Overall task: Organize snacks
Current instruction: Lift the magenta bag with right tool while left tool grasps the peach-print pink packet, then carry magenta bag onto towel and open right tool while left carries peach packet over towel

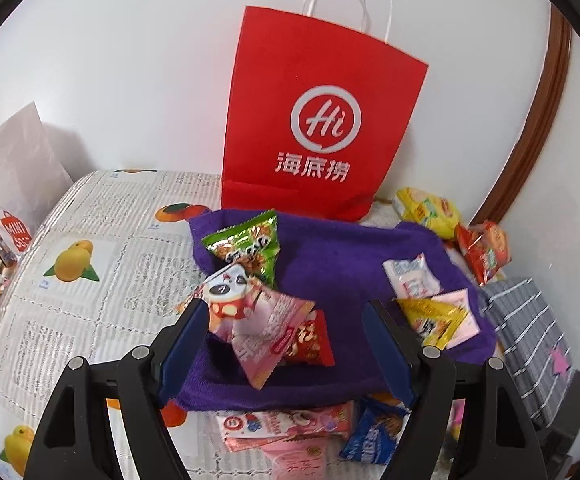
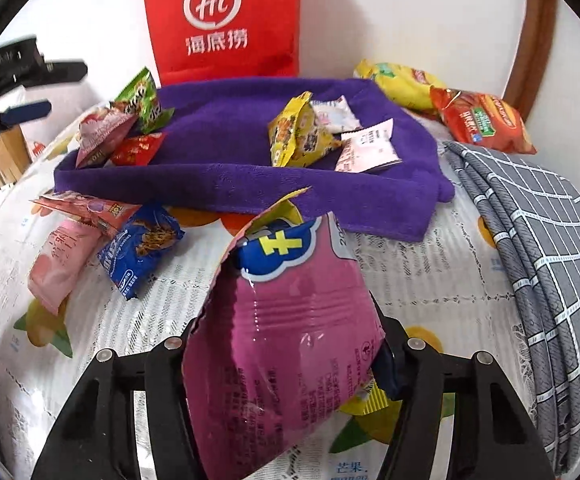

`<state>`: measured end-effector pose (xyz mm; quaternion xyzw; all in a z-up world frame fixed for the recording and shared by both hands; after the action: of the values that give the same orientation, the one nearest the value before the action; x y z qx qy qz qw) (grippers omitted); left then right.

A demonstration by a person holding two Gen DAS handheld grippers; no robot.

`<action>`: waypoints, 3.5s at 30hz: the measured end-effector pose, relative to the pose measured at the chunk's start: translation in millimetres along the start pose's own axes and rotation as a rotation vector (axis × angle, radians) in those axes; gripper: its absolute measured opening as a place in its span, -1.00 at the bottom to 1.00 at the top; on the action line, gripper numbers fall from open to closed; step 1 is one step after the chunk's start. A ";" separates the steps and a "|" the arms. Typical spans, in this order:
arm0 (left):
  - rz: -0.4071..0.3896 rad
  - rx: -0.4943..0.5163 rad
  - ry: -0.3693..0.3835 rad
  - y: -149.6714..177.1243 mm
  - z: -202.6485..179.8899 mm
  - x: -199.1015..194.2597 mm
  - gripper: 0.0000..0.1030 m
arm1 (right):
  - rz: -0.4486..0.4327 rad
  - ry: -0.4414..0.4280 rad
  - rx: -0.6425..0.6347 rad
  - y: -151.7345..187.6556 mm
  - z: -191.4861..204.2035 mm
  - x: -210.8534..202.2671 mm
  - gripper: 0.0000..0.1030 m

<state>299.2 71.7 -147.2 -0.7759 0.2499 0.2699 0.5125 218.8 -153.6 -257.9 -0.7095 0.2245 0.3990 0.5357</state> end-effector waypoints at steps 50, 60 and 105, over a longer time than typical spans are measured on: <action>0.199 0.238 -0.091 137.1 9.2 -0.1 0.44 | -0.013 -0.055 0.133 3.3 -17.1 0.8 0.25; 0.175 0.170 0.015 128.3 7.7 -5.7 -0.30 | -0.038 -0.068 0.159 3.1 -18.3 -3.3 0.19; -0.048 -0.051 -0.003 -18.8 14.9 24.5 -0.30 | -0.193 -0.233 0.058 -159.5 13.1 18.7 0.18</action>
<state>327.1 89.4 -156.2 -0.7940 0.2235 0.2649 0.4995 344.3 -87.4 -181.7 -0.6609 0.1031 0.4187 0.6143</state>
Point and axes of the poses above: each gripper's, at about its wrist camera, not at the fingertips, and x roughly the way its jaws point, z to its left, y to its underside, the point moved 9 cm from there along x, roughly the way its jaws point, and after that the axes turned 11 degrees about -x, right-handed, at the moved point
